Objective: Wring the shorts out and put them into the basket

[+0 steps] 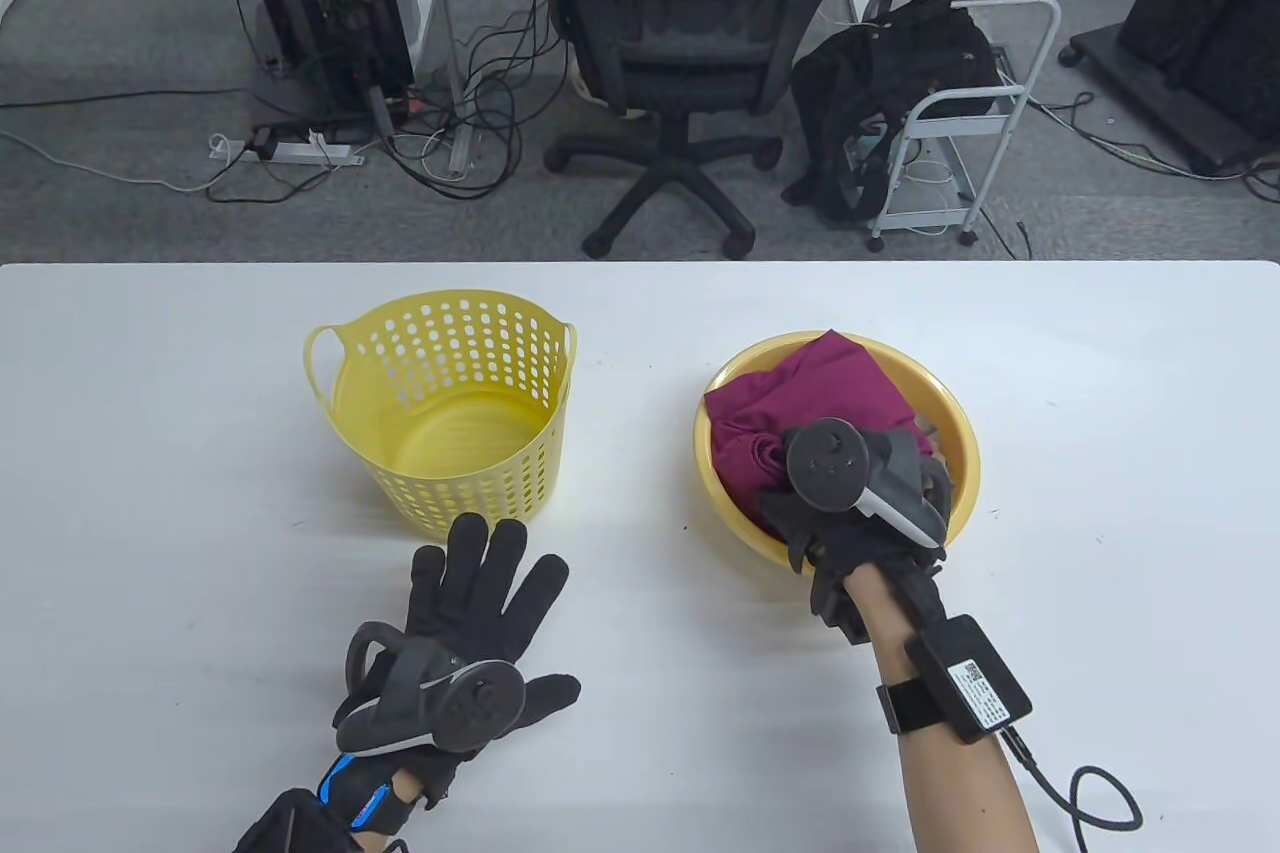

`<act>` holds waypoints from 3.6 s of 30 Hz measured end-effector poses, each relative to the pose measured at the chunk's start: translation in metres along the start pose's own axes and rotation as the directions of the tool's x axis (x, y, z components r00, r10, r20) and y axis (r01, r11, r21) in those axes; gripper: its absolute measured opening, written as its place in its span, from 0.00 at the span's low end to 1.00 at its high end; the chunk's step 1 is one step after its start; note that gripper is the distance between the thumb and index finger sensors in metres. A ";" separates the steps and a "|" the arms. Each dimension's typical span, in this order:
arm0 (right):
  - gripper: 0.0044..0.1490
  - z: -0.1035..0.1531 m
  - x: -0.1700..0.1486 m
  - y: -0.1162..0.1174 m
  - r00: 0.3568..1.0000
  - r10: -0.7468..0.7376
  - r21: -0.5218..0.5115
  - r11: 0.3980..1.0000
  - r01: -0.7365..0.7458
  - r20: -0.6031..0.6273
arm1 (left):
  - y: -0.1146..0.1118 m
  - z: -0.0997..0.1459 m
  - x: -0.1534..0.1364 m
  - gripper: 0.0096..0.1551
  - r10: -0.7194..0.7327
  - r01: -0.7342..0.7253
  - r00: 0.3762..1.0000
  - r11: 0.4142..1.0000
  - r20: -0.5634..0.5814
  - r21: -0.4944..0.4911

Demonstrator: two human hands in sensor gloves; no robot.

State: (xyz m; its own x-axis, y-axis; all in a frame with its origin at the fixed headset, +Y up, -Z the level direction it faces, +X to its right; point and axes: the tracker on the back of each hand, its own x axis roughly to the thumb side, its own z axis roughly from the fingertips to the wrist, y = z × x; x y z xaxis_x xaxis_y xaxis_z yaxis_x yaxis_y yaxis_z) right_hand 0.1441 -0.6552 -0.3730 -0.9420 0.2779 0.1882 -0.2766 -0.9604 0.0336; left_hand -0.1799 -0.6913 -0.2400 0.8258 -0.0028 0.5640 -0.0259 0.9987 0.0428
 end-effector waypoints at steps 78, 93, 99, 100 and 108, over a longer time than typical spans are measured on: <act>0.42 0.045 0.067 -0.173 0.365 -0.892 -0.074 0.359 0.930 0.267 | 0.007 0.003 -0.006 0.60 0.022 -0.021 1.000 1.000 -0.018 0.020; 0.42 0.046 0.086 -0.184 0.198 -0.941 0.011 0.209 0.978 0.275 | 0.009 0.003 -0.006 0.60 0.021 -0.020 0.999 1.000 -0.025 0.020; 0.42 0.050 0.098 -0.188 0.157 -0.948 0.060 0.180 0.982 0.278 | 0.009 0.003 -0.006 0.60 0.017 -0.016 1.000 1.000 -0.024 0.019; 0.42 0.050 0.100 -0.188 0.149 -0.949 0.070 0.174 0.982 0.278 | 0.009 0.003 -0.006 0.60 0.017 -0.016 1.000 1.000 -0.024 0.019; 0.42 0.054 0.114 -0.193 0.116 -0.950 0.118 0.156 0.981 0.289 | 0.009 0.003 -0.005 0.60 0.014 -0.014 1.000 1.000 -0.021 0.024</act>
State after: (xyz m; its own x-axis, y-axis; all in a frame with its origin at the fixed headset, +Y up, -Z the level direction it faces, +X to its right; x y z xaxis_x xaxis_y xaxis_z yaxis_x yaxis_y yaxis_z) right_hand 0.1000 -0.4393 -0.3052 0.2086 0.9391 0.2732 -0.9444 0.1208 0.3059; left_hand -0.1864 -0.6820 -0.2401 0.8371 0.0128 0.5469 -0.0509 0.9972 0.0547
